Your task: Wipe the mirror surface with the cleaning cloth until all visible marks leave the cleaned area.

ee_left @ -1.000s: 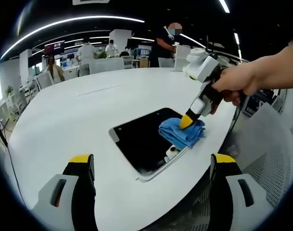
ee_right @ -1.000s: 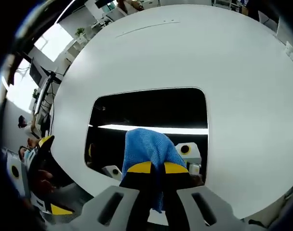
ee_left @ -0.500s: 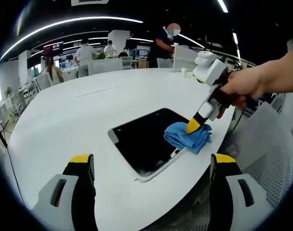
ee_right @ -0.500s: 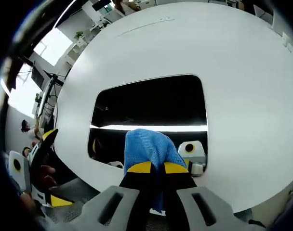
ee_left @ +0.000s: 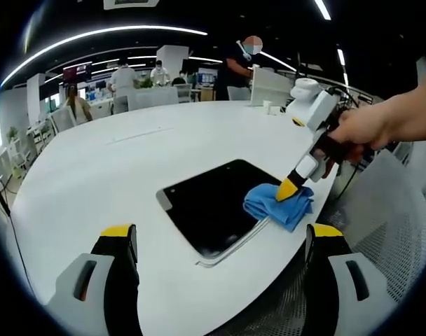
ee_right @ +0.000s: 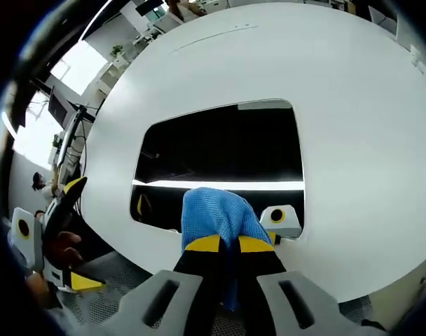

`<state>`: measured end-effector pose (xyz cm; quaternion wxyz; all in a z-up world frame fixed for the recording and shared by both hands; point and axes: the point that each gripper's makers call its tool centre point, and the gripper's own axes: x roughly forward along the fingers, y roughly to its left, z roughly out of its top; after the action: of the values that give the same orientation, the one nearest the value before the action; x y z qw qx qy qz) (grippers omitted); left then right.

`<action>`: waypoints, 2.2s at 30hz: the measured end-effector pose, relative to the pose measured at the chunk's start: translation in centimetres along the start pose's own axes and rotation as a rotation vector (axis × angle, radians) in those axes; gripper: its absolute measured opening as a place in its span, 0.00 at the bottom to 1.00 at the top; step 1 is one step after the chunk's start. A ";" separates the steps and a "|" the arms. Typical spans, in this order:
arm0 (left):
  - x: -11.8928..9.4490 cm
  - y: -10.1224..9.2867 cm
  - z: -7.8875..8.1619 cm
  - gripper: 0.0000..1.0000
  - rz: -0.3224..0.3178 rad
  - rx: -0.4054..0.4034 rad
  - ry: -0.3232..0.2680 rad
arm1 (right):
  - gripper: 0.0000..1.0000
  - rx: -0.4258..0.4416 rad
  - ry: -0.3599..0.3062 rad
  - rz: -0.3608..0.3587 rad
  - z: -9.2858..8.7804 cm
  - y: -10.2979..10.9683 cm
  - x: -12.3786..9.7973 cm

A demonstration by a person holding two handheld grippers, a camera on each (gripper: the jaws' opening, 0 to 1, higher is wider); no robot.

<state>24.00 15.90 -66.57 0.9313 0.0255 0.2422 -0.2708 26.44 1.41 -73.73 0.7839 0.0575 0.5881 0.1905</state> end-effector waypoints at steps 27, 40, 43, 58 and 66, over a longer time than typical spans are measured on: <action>0.1 0.5 -0.4 0.99 0.022 -0.006 0.017 | 0.01 -0.022 0.009 0.030 0.2 -1.7 -0.2; -0.1 0.9 -0.2 0.99 0.045 -0.007 0.008 | 0.02 -0.010 0.003 0.018 0.1 -3.3 -0.9; -0.1 1.1 -0.2 0.99 0.054 -0.010 0.006 | 0.02 -0.007 0.001 0.015 0.1 -3.6 -1.0; -0.1 1.3 -0.8 0.99 0.062 -0.018 0.033 | 0.02 0.014 -0.007 -0.009 0.3 -5.4 -1.5; -0.1 1.5 -1.1 0.99 0.072 -0.031 0.046 | 0.01 0.020 -0.010 -0.017 0.7 -5.3 -1.3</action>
<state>24.25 17.45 -67.62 0.9350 0.0258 0.2665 -0.2326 27.99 -3.90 -74.06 0.7879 0.0616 0.5864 0.1777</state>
